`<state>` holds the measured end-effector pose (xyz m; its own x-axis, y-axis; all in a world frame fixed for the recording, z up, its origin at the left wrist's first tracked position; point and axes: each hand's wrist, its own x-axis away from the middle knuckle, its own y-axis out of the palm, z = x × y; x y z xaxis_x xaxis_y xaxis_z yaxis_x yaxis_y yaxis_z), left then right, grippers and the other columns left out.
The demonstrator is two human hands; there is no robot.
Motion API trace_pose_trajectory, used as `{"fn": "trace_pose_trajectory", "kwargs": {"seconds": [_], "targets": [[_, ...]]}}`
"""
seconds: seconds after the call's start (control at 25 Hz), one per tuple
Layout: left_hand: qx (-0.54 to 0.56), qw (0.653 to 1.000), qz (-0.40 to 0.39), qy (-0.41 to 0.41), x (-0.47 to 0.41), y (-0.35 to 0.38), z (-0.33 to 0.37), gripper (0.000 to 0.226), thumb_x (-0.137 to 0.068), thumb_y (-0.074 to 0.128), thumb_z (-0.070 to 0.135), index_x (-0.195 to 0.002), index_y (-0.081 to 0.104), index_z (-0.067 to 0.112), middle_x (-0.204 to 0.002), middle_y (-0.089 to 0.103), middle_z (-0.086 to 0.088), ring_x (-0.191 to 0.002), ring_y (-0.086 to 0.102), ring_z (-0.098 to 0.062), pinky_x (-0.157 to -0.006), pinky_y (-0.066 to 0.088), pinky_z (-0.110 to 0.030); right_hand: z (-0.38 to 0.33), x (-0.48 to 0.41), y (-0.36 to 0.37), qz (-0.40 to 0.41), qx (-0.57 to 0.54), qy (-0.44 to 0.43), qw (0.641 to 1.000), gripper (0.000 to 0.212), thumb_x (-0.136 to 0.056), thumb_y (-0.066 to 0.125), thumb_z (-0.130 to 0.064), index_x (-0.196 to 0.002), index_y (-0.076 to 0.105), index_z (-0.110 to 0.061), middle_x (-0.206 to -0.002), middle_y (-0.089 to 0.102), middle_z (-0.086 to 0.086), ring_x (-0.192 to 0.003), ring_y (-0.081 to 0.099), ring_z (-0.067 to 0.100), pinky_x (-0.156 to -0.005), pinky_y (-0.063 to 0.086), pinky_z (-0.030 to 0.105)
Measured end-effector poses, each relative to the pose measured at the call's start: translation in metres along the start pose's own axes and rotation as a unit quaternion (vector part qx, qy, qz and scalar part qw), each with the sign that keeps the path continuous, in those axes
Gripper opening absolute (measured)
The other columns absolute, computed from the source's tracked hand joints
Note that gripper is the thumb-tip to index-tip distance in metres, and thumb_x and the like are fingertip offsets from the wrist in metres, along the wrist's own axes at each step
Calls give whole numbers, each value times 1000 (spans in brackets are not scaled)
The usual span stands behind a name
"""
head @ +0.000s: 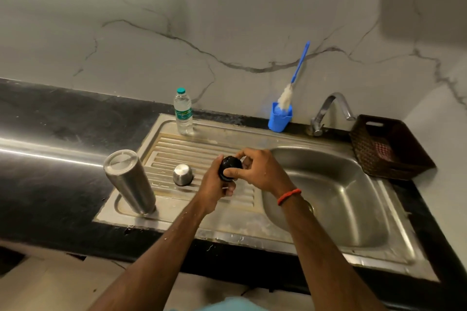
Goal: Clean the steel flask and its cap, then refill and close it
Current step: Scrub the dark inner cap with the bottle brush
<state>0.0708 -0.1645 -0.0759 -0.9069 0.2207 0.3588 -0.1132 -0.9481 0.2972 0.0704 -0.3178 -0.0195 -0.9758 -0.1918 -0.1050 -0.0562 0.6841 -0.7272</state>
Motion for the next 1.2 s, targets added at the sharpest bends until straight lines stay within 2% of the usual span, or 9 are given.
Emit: {"fn": "trace_pose_trajectory", "kwargs": {"seconds": [0.2,0.32,0.6,0.72,0.88,0.96,1.08,1.2], "targets": [[-13,998,44,33,-10,46,11,50,-105,32,46,-91,66,12,-60,50,-3,-50,40,-12,-50,30,-29,19,2,-30,15,-23,8,1000,45,-75,76,-60,-94,63,-21,-76,69,-5,-68,66,11,-64,59,30],[-23,996,67,46,-20,64,9,44,-105,33,40,-91,63,11,-65,53,-6,-51,42,-11,-48,32,-27,33,2,-44,6,-48,5,999,36,-85,73,-51,-90,62,-17,-75,69,-3,-65,66,9,-62,58,25],[-47,996,60,36,-29,96,2,45,-105,35,37,-80,63,13,-63,61,-7,-47,43,-11,-46,29,-25,69,7,-62,0,-107,5,994,31,-97,62,-38,-86,61,-9,-69,69,7,-52,65,11,-52,56,26],[-57,996,57,28,-33,100,-8,46,-104,35,40,-85,65,11,-67,59,-11,-48,43,-12,-45,29,-25,81,10,-64,4,-149,15,989,29,-99,59,-32,-83,61,-8,-67,68,10,-49,63,15,-48,52,27],[-71,996,52,2,-42,110,-4,51,-103,39,52,-97,67,9,-71,59,-12,-51,45,-14,-48,37,-27,92,13,-78,30,-141,0,990,26,-98,62,-34,-90,67,-10,-70,69,4,-57,67,13,-56,57,25],[-25,998,53,-19,-44,120,0,49,-100,48,54,-102,67,10,-72,64,-8,-53,49,-14,-50,43,-28,100,17,-81,54,-153,9,987,22,-96,64,-34,-96,69,-12,-74,71,4,-60,68,14,-58,58,26],[90,992,57,-62,-49,130,-2,51,-90,67,57,-112,69,10,-92,69,-10,-62,56,-14,-55,53,-25,110,22,-82,67,-184,36,980,22,-94,69,-32,-106,69,-14,-82,74,6,-65,70,19,-63,62,34],[142,982,46,-118,-53,139,-7,56,-86,72,55,-119,68,9,-100,68,-12,-76,62,-17,-69,56,-29,123,24,-82,70,-155,45,984,28,-92,70,-34,-112,69,-15,-91,75,1,-74,72,13,-71,63,38]]}}
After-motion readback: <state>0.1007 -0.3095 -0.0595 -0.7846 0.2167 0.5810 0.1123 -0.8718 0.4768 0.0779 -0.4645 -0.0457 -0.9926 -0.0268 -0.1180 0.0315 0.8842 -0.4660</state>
